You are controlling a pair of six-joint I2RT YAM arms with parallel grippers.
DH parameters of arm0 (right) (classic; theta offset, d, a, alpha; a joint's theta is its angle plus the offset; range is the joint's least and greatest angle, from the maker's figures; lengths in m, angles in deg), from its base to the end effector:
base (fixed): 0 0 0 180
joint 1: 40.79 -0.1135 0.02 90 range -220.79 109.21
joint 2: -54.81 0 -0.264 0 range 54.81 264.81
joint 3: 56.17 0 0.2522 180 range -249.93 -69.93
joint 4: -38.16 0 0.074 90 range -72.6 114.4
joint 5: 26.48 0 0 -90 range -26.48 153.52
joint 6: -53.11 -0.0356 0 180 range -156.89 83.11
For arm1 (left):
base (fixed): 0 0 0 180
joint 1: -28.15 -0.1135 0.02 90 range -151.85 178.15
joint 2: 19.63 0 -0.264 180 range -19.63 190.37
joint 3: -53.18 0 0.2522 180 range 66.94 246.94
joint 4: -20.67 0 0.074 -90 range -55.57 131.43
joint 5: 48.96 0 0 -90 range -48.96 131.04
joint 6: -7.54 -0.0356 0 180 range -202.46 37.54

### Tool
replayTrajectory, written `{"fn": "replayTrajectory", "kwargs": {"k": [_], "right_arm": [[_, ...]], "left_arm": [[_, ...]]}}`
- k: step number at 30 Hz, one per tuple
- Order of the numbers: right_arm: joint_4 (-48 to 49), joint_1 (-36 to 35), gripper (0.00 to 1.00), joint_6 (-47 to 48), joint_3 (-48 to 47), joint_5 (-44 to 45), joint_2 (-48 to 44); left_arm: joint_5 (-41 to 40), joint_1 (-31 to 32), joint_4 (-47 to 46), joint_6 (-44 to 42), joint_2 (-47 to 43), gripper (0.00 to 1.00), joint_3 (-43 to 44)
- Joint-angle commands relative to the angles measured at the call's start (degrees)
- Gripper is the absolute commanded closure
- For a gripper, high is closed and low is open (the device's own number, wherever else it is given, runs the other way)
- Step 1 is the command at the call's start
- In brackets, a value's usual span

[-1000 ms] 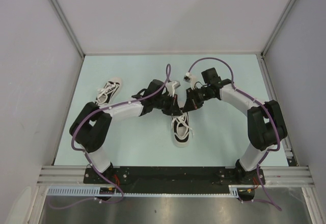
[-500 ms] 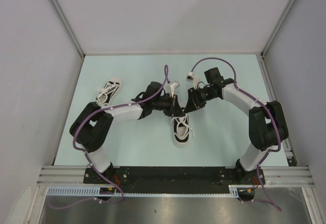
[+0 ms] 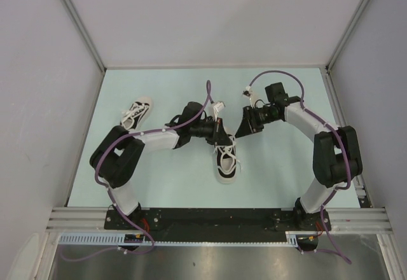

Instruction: Tie the shoes

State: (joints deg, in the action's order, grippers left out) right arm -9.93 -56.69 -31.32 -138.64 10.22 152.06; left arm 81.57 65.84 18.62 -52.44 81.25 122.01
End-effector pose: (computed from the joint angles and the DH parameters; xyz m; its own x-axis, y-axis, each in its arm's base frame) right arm 0.3198 0.1208 0.2263 -0.8019 -0.2887 -0.5231 -0.5960 0.4487 0.6659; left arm 0.2795 -0.2452 0.1884 -0.7979 0.1359 -0.5873 0.5900 0.3758 -0.7146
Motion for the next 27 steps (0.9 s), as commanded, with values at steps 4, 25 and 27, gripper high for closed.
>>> {"fn": "replayTrajectory", "kwargs": {"k": [4, 25, 27], "right_arm": [[-1.3, 0.1, 0.73, -3.4, -1.1, -4.7, 1.3], [-2.1, 0.2, 0.97, -4.9, -1.2, -8.4, 5.5], [-2.1, 0.2, 1.00, -4.9, -1.2, -8.1, 5.4]], "left_arm": [[1.6, -0.6, -1.9, -0.7, -0.5, 1.00, 0.7], [2.1, -1.2, -1.9, -1.4, -0.7, 1.00, 0.6], [2.1, -1.2, -1.7, -1.5, -0.8, 1.00, 0.6]]}}
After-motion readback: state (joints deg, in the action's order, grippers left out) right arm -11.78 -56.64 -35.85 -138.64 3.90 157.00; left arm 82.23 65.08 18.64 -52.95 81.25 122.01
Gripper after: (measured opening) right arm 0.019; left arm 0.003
